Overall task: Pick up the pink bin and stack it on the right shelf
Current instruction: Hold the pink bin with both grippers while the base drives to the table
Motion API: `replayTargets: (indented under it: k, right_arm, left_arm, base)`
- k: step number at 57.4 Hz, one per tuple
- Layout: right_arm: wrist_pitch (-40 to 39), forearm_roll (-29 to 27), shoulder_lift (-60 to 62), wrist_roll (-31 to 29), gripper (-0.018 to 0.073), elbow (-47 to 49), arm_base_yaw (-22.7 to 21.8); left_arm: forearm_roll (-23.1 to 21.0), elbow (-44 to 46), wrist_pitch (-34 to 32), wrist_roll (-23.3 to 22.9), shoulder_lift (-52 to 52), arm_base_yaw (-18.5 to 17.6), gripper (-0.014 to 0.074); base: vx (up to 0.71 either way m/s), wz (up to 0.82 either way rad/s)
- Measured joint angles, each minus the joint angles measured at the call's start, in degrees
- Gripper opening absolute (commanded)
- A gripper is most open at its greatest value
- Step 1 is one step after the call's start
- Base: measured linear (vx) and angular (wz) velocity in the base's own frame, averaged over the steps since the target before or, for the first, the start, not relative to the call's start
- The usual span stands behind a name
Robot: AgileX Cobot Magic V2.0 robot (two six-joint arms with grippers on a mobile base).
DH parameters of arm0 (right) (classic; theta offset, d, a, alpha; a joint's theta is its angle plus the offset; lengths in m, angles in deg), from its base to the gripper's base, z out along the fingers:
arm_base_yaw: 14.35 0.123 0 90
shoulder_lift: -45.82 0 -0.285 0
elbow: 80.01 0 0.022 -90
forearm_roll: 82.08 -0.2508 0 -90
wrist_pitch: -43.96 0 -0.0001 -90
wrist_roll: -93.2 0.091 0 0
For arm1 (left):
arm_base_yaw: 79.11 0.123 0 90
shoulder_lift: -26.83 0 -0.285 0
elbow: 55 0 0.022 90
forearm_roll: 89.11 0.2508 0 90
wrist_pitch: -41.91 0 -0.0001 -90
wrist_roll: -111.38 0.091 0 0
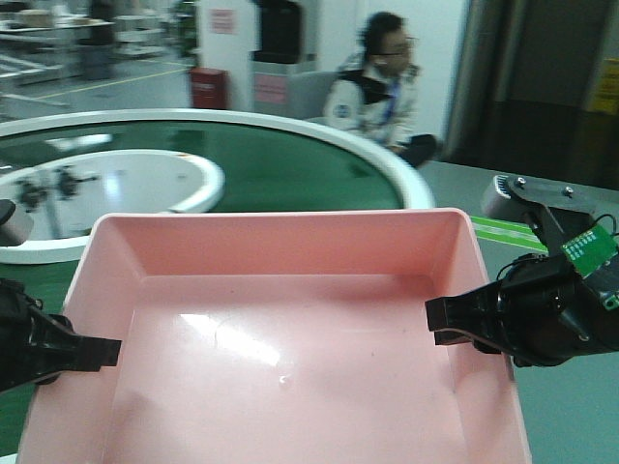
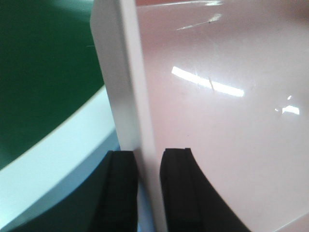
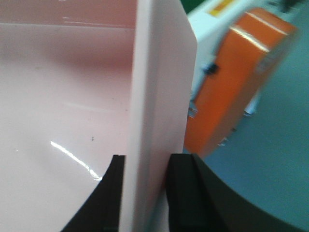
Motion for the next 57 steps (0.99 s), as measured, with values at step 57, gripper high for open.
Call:
replayTargets:
  k: [57]
  right_arm:
    - [0.7, 0.1, 0.0, 0.0, -0.0008, 0.0, 0.0]
  left_arm:
    - [0.0, 0.0, 0.4, 0.0, 0.0, 0.0, -0.0005]
  base:
    - [0.05, -0.73]
